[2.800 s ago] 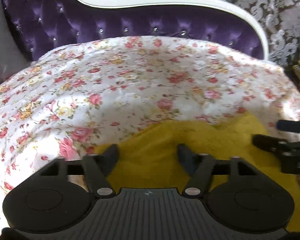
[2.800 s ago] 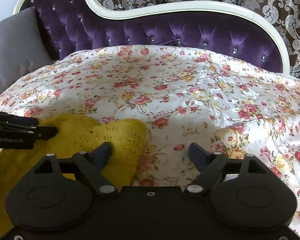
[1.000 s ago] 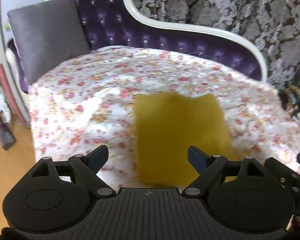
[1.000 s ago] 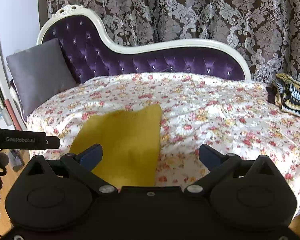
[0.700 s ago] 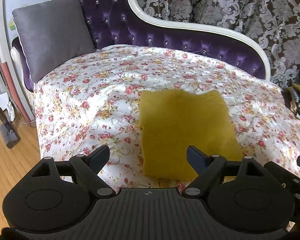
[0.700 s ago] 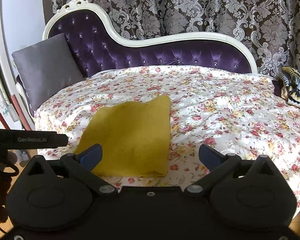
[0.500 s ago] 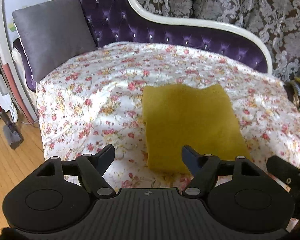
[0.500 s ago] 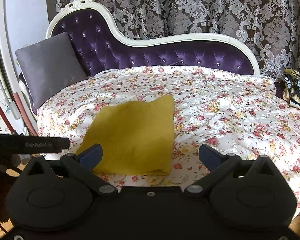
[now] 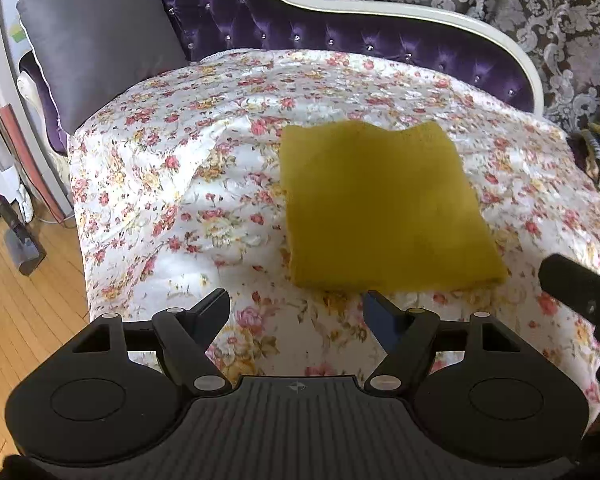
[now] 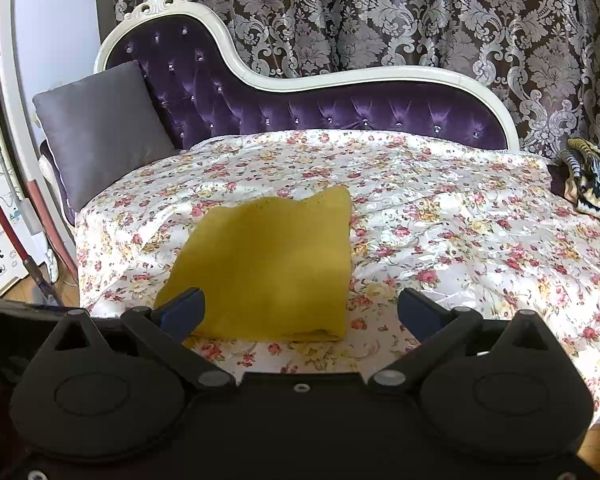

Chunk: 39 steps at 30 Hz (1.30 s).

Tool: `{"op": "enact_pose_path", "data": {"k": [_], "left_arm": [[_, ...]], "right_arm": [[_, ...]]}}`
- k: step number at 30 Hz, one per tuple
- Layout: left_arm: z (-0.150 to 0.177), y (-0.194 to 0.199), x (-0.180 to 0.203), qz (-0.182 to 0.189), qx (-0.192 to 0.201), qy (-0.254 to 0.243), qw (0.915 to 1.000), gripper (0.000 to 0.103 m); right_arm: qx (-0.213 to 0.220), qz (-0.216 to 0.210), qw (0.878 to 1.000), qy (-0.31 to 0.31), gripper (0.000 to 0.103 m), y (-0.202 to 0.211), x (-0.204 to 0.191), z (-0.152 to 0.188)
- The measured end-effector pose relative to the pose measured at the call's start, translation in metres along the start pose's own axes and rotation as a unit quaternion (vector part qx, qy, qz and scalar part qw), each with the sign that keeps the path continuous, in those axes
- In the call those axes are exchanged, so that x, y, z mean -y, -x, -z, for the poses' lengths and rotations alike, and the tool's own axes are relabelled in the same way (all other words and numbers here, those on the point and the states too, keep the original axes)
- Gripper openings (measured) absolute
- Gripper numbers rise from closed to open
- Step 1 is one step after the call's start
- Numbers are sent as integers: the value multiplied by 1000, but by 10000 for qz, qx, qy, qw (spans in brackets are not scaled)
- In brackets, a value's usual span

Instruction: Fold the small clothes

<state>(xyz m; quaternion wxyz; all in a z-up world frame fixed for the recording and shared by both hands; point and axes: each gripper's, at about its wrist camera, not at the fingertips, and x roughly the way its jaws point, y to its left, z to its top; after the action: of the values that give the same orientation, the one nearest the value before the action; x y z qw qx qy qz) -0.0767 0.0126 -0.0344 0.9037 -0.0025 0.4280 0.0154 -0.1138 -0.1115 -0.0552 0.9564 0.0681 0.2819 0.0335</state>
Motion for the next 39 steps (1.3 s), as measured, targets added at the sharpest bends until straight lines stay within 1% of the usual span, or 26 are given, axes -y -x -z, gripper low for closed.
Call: {"op": "enact_pose_path", "data": {"k": [10, 39], "left_arm": [[6, 2, 1, -44, -9, -27, 10000, 73], [8, 2, 5, 21, -103, -119, 9999, 73]], "right_arm": [[-59, 59, 9999, -106, 102, 0, 5, 3], [-152, -59, 9998, -96, 102, -4, 5, 7]]}}
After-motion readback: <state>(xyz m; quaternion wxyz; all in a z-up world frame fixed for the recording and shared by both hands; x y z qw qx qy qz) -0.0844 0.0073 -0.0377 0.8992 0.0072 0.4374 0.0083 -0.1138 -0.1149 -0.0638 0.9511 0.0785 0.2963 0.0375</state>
